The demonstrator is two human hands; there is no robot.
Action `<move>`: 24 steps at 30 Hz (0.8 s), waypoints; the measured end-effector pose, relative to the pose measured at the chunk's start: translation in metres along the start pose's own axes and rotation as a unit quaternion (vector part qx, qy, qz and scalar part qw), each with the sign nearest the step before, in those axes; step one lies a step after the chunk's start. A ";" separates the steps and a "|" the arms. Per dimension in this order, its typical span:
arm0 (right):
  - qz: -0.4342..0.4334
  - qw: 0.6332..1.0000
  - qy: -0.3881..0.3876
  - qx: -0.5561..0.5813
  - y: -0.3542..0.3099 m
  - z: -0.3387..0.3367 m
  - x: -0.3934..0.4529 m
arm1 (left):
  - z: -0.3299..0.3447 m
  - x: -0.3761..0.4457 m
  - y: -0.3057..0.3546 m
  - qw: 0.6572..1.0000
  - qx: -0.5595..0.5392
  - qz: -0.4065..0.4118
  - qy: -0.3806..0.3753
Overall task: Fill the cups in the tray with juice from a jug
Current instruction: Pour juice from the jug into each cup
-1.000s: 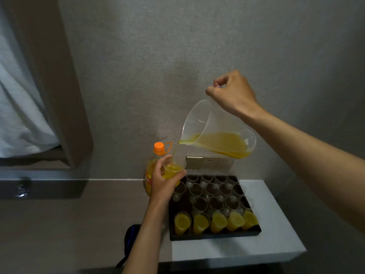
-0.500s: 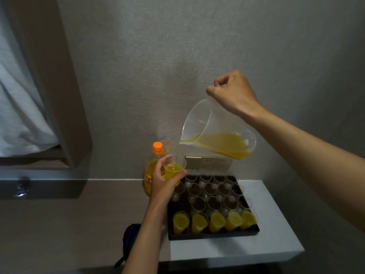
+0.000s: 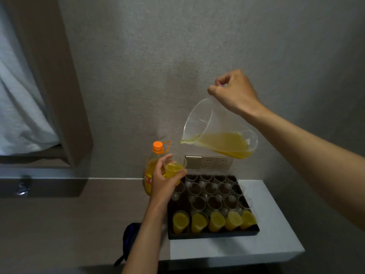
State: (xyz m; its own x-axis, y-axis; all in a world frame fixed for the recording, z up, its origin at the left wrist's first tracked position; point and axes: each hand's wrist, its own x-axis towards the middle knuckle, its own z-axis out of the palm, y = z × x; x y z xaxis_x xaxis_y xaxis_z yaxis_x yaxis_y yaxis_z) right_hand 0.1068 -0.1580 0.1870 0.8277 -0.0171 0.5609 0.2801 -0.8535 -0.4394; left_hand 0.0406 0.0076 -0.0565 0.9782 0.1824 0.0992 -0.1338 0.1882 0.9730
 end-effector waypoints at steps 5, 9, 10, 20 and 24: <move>-0.004 1.000 -0.003 -0.001 -0.001 -0.003 0.000 | 0.001 0.001 0.001 1.000 0.004 -0.004 -0.004; -0.006 1.000 -0.007 -0.002 0.000 -0.003 0.001 | 0.003 -0.001 0.004 1.000 0.006 0.001 -0.012; -0.009 1.000 -0.007 -0.002 0.001 -0.004 0.002 | 0.003 -0.001 0.004 1.000 0.006 0.001 -0.010; -0.007 1.000 -0.006 0.000 0.001 -0.003 0.003 | 0.005 -0.001 0.004 1.000 0.011 -0.002 -0.007; -0.005 1.000 -0.006 -0.004 0.002 -0.001 0.004 | 0.005 0.000 0.003 1.000 0.015 -0.006 -0.006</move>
State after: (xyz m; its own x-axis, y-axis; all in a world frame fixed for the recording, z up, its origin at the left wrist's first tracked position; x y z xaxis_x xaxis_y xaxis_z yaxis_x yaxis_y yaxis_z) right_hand 0.1101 -0.1599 0.1894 0.8309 -0.0021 0.5564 0.2850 -0.8573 -0.4288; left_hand 0.0407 0.0034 -0.0525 0.9814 0.1695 0.0899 -0.1176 0.1613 0.9799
